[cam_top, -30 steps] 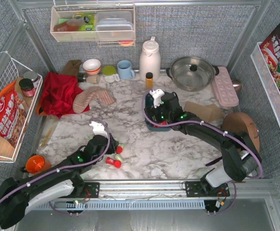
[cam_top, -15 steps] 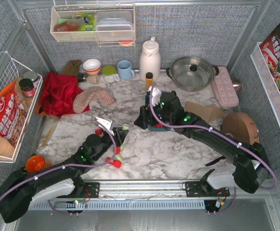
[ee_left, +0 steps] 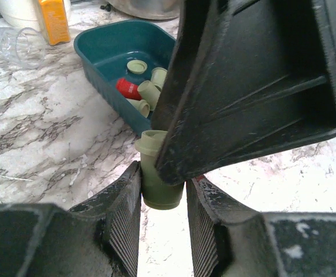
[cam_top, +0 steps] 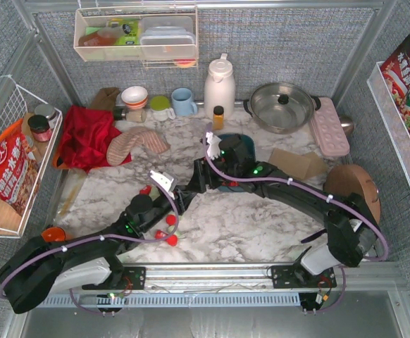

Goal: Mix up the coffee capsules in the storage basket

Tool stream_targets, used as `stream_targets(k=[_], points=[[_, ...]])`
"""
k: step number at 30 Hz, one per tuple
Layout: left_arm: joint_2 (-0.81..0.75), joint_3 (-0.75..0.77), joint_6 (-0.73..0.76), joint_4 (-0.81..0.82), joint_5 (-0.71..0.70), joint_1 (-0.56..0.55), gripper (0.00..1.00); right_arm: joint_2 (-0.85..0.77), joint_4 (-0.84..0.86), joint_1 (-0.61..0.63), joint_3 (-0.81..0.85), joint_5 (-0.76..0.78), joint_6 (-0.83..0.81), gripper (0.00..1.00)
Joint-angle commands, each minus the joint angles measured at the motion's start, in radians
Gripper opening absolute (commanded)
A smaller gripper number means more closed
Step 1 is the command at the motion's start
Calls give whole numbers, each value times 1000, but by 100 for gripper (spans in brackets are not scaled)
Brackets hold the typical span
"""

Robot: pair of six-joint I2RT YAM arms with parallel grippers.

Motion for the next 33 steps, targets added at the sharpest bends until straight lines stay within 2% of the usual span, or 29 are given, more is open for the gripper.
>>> stream_targets(k=[1, 4, 7, 11, 13, 14, 17, 21, 24, 28, 31, 33], points=[[1, 8, 10, 70, 9, -3, 40, 28, 10, 8, 19, -46, 16, 63], [2, 7, 12, 71, 1, -3, 41, 40, 6, 9, 22, -52, 19, 49], [2, 6, 1, 64, -17, -4, 48, 49, -9, 9, 32, -56, 19, 36], [-10, 10, -37, 7, -75, -3, 70, 50, -35, 6, 38, -21, 10, 30], [-29, 18, -64, -58, -110, -3, 97, 39, -46, -9, 34, 12, 0, 28], [-39, 22, -82, -100, -130, -3, 99, 30, -48, -20, 32, 29, -5, 27], [-86, 20, -157, -226, -216, -3, 99, -5, -74, -61, 27, 136, -48, 25], [-197, -16, -302, -400, -328, -3, 99, -36, -122, -96, 20, 415, -163, 25], [-302, -41, -433, -546, -413, -3, 99, -17, -97, -122, 8, 569, -241, 25], [-473, -80, -597, -715, -481, -3, 99, 54, -50, -177, 11, 590, -283, 29], [-603, -84, -719, -881, -474, -3, 99, 107, -40, -199, 21, 561, -289, 43], [-654, -57, -739, -976, -434, -3, 99, 133, -32, -204, 25, 545, -291, 51]])
